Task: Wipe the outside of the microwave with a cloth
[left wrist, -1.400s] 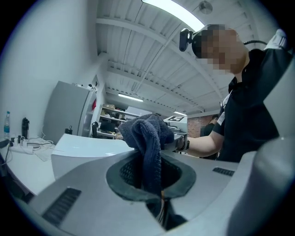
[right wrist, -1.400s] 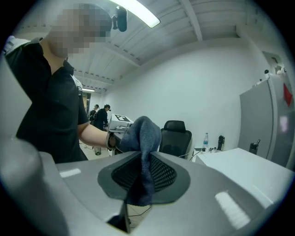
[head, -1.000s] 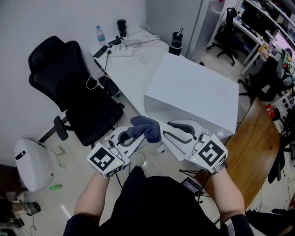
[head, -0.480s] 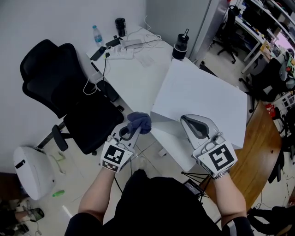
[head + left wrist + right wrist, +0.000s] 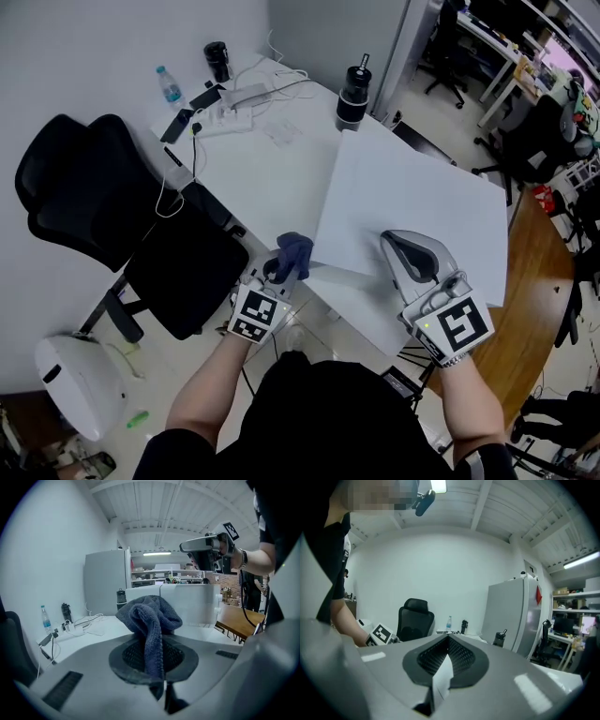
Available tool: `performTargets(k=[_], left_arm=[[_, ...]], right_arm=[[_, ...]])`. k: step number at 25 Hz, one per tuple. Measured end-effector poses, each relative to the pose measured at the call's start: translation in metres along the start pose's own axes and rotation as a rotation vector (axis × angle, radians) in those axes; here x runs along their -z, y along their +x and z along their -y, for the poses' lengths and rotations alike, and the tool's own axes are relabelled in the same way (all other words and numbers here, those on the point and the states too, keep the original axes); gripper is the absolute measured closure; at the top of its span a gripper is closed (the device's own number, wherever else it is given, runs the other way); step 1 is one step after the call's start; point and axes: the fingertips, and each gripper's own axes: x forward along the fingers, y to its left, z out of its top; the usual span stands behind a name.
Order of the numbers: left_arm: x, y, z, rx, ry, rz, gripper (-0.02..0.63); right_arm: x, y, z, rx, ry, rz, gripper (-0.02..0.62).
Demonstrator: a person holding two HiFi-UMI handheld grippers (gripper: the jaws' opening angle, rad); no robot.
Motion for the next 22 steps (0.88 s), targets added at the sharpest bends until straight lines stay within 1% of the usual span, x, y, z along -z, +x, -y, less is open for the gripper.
performTargets(k=[10, 15, 22], left_arm=[[-0.005, 0.053, -0.027, 0.101, 0.037, -0.012, 0.576], [-0.007, 0.080, -0.040, 0.130, 0.050, -0.014, 0.577], [-0.010, 0.119, -0.060, 0.153, 0.042, -0.034, 0.577]], right_arm=[[0.000, 0.006, 0.024, 0.095, 0.023, -0.028, 0.594], [0.002, 0.007, 0.034, 0.132, 0.036, -0.043, 0.594], [0.007, 0.009, 0.051, 0.182, 0.055, -0.076, 0.594]])
